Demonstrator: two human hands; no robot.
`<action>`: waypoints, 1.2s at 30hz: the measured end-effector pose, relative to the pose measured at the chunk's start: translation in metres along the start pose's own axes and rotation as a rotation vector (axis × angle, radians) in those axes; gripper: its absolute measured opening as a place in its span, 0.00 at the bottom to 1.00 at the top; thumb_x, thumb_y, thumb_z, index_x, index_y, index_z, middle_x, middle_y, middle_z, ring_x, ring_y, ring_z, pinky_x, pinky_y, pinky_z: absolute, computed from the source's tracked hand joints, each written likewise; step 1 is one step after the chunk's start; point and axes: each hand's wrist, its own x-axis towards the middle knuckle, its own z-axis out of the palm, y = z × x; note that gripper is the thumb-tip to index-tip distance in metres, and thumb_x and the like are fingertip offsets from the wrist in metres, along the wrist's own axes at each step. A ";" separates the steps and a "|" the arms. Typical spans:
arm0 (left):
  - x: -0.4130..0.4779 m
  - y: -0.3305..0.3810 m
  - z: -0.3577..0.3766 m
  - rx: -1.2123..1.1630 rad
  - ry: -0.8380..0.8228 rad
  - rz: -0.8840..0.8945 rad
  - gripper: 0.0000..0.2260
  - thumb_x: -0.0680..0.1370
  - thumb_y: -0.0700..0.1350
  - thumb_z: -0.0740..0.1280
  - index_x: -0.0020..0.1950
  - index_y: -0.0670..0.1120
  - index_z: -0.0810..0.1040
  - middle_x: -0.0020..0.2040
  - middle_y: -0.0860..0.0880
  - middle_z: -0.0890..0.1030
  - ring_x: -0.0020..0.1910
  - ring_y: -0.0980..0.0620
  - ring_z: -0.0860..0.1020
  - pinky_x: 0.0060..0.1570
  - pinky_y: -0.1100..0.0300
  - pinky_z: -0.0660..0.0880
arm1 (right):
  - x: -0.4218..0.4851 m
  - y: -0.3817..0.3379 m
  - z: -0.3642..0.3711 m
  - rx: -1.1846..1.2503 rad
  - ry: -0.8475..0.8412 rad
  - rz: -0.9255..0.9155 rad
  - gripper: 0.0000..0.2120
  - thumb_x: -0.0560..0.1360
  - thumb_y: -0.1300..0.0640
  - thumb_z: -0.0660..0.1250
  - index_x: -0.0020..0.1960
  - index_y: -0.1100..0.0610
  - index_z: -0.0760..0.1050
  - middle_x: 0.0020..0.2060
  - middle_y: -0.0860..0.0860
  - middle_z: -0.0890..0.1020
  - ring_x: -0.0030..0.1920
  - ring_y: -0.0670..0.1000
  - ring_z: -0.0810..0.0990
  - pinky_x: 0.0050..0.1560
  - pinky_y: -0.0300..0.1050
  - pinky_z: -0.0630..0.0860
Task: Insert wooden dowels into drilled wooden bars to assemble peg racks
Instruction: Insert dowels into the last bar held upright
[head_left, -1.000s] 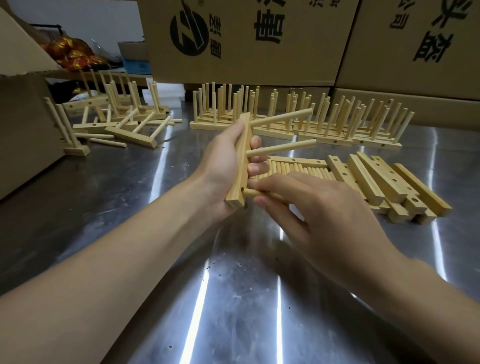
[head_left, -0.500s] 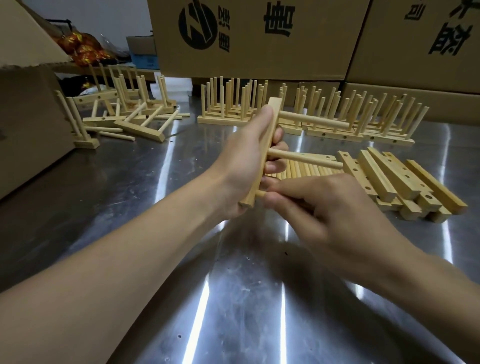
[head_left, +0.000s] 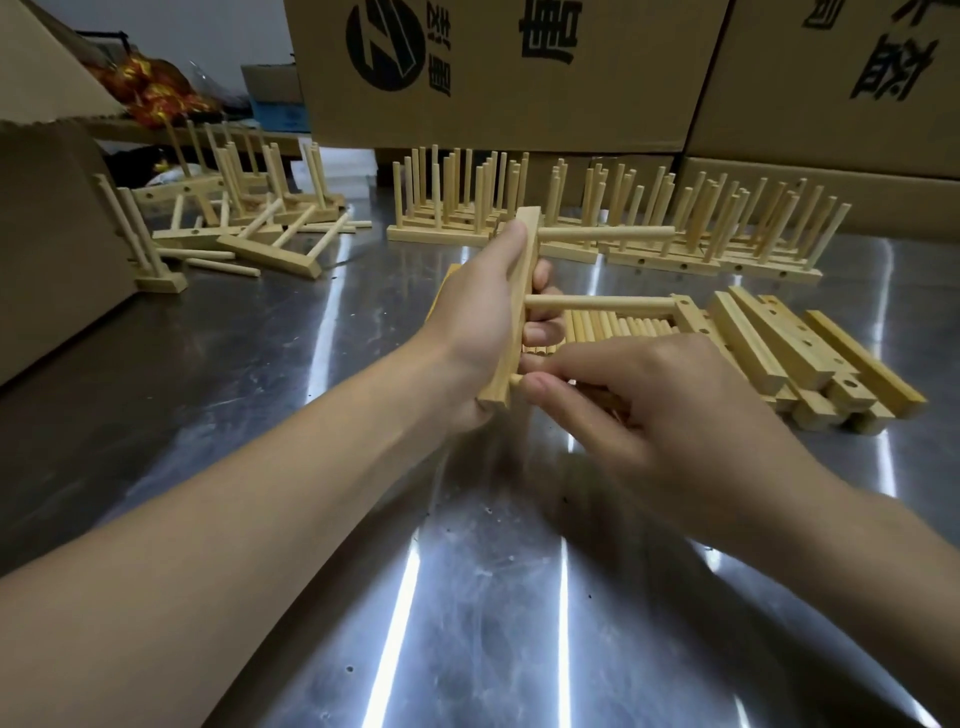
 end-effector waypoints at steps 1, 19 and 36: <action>0.000 0.000 0.000 -0.014 0.004 -0.011 0.23 0.88 0.61 0.53 0.40 0.49 0.69 0.34 0.51 0.66 0.28 0.55 0.64 0.29 0.62 0.55 | 0.001 0.001 -0.001 -0.059 0.012 -0.032 0.18 0.85 0.41 0.60 0.50 0.47 0.85 0.34 0.42 0.82 0.32 0.45 0.77 0.33 0.49 0.73; 0.001 0.001 0.000 0.161 0.021 0.068 0.22 0.88 0.61 0.53 0.43 0.47 0.69 0.34 0.51 0.70 0.30 0.54 0.66 0.30 0.62 0.63 | 0.005 -0.001 -0.002 0.525 -0.168 0.242 0.21 0.86 0.46 0.64 0.41 0.56 0.85 0.23 0.44 0.64 0.25 0.45 0.61 0.29 0.39 0.57; -0.002 0.010 -0.005 0.275 0.001 0.165 0.21 0.88 0.60 0.53 0.44 0.47 0.69 0.34 0.51 0.69 0.30 0.53 0.65 0.29 0.61 0.62 | 0.006 0.003 0.010 0.758 -0.166 0.258 0.23 0.85 0.46 0.64 0.40 0.60 0.82 0.25 0.55 0.61 0.27 0.58 0.57 0.30 0.52 0.54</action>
